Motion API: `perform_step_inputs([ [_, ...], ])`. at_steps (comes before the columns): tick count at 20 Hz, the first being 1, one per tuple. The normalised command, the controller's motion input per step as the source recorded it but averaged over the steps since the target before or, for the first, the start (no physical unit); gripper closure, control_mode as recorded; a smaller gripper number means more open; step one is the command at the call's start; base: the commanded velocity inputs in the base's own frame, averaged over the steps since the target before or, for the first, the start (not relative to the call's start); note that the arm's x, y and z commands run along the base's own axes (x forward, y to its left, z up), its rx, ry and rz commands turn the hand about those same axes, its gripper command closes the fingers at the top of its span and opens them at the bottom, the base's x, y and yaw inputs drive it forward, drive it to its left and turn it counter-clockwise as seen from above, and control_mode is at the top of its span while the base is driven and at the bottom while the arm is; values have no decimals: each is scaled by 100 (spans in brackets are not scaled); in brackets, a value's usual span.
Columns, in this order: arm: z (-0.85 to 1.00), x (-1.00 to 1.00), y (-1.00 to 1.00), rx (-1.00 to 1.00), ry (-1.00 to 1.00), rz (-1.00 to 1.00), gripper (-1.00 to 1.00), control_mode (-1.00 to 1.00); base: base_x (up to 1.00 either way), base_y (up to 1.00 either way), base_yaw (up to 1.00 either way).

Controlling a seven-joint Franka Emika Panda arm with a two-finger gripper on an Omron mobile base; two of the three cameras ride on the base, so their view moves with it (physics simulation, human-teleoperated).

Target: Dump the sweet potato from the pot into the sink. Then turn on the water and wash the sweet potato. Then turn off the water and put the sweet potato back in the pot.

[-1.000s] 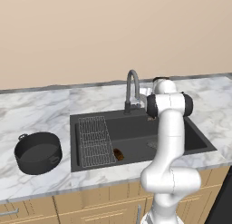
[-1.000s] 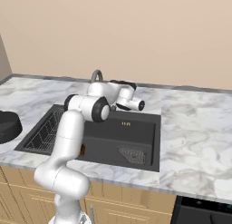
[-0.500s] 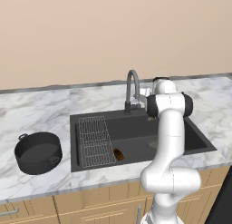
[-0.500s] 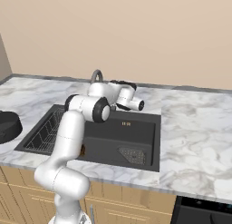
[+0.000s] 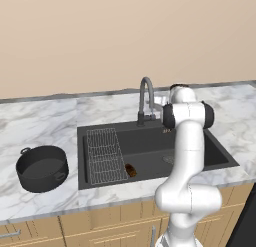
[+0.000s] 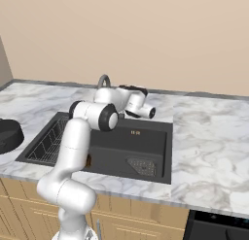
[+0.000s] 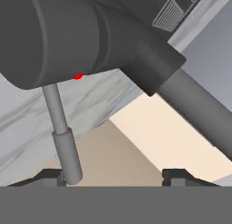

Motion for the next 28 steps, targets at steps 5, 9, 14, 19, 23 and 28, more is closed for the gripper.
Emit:
perform_step_inputs([
  [5, 39, -9, -35, 0, -6, -1, -100, -100, 0, 0, 0],
  [9, 49, -10, -41, 0, -7, -2, -100, -100, 0, 0, 0],
  [14, 53, -61, -39, -3, -8, -4, -100, -100, 0, 0, 0],
  [19, 65, -100, -22, -7, -8, -7, -100, -100, 0, 0, 0],
  [23, 80, -100, -11, -9, -6, -10, -100, -100, 0, 0, 0],
  [28, 99, -100, 0, -11, -1, -8, -100, -100, 0, 0, 0],
])
